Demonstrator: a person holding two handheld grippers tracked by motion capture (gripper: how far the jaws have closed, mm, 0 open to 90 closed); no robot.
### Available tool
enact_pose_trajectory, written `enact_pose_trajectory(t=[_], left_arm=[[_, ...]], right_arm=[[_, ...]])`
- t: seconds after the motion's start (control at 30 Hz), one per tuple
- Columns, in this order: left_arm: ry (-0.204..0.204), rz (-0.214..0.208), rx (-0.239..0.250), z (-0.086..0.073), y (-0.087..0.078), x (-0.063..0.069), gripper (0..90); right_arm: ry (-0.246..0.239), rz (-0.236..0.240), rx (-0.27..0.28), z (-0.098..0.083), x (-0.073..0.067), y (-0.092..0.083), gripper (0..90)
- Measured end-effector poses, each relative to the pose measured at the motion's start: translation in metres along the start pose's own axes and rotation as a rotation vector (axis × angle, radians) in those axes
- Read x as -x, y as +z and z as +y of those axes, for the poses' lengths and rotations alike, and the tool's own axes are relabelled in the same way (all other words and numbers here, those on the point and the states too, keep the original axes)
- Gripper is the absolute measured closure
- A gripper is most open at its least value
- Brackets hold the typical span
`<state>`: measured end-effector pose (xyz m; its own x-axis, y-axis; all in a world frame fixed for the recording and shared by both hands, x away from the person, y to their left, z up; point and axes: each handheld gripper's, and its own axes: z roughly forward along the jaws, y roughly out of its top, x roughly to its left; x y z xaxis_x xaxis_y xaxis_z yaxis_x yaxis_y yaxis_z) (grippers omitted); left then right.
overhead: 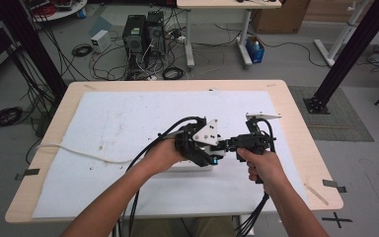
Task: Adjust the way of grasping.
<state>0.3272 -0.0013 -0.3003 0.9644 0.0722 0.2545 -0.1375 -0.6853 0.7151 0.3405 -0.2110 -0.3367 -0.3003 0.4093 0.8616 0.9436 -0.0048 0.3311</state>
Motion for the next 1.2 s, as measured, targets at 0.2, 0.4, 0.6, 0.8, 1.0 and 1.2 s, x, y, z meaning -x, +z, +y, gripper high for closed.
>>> enact_pose_trajectory(t=[0.2, 0.4, 0.6, 0.8, 1.0, 1.2], left_arm=[[-0.052, -0.01, -0.047, -0.008, -0.007, -0.004, 21.2], [-0.197, -0.056, -0.178, -0.038, -0.028, -0.013, 21.2], [-0.32, -0.057, -0.313, -0.07, -0.051, -0.02, 21.2], [-0.357, -0.027, -0.371, -0.088, -0.063, -0.023, 21.2], [-0.389, 0.003, -0.516, -0.108, -0.088, -0.034, 21.2], [-0.434, 0.056, -0.573, -0.125, -0.117, -0.04, 21.2]], right_arm=[[-0.031, -0.06, 0.035, 0.002, 0.005, -0.012, 62.2], [-0.199, -0.351, 0.009, 0.003, -0.001, -0.028, 62.2], [-0.296, -0.558, -0.033, 0.005, -0.004, -0.041, 62.2], [-0.337, -0.651, -0.079, 0.008, 0.0, -0.046, 62.2], [-0.414, -0.73, -0.118, 0.011, -0.001, -0.051, 62.2], [-0.494, -0.796, -0.169, 0.014, -0.005, -0.057, 62.2]])
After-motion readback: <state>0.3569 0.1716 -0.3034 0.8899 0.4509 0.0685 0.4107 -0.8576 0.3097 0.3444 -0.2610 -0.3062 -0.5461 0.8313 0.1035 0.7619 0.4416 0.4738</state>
